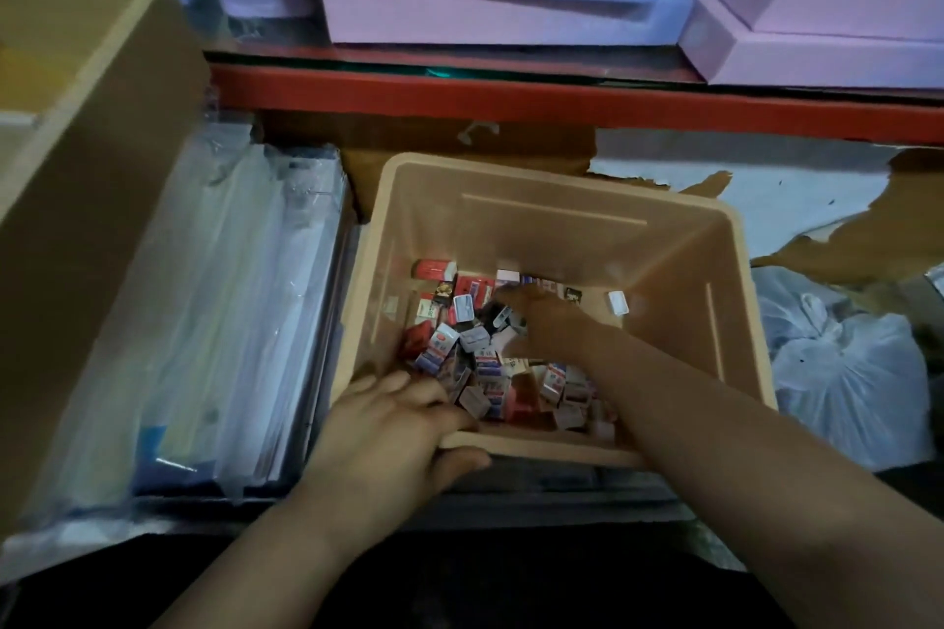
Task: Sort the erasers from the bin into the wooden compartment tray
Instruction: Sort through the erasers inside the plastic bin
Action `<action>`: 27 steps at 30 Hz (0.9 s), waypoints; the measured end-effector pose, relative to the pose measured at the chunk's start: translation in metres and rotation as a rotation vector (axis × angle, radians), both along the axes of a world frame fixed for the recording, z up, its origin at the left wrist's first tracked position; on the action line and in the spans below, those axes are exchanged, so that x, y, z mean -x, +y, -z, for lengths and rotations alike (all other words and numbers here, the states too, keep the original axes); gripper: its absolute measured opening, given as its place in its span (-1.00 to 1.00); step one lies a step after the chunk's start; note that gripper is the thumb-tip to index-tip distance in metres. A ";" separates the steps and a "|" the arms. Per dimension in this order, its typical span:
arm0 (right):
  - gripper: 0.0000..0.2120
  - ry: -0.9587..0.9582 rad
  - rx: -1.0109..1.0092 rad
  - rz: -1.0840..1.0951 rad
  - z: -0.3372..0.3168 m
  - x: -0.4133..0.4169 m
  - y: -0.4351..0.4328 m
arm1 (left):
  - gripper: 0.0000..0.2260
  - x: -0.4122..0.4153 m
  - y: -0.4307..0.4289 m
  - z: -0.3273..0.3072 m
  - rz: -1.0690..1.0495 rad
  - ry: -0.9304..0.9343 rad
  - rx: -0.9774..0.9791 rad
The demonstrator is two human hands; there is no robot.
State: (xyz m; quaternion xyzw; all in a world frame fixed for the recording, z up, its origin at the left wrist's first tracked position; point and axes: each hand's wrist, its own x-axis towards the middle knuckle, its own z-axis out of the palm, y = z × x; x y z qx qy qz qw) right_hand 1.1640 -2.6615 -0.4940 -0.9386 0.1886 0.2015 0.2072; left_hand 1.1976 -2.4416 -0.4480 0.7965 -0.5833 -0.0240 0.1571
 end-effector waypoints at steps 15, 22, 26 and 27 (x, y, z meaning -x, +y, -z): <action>-0.59 -0.034 0.028 0.094 0.015 -0.004 -0.002 | -0.61 -0.002 -0.001 0.004 -0.010 0.009 -0.024; -0.69 -0.020 0.064 0.135 0.012 0.005 -0.020 | -0.62 -0.002 -0.002 0.005 -0.010 0.002 0.008; -0.72 -0.018 0.120 0.228 0.000 0.024 -0.049 | -0.62 -0.004 -0.003 0.006 -0.001 0.007 0.010; -0.70 0.012 0.162 0.223 0.002 0.030 -0.055 | -0.63 -0.004 -0.003 0.006 0.000 0.005 0.008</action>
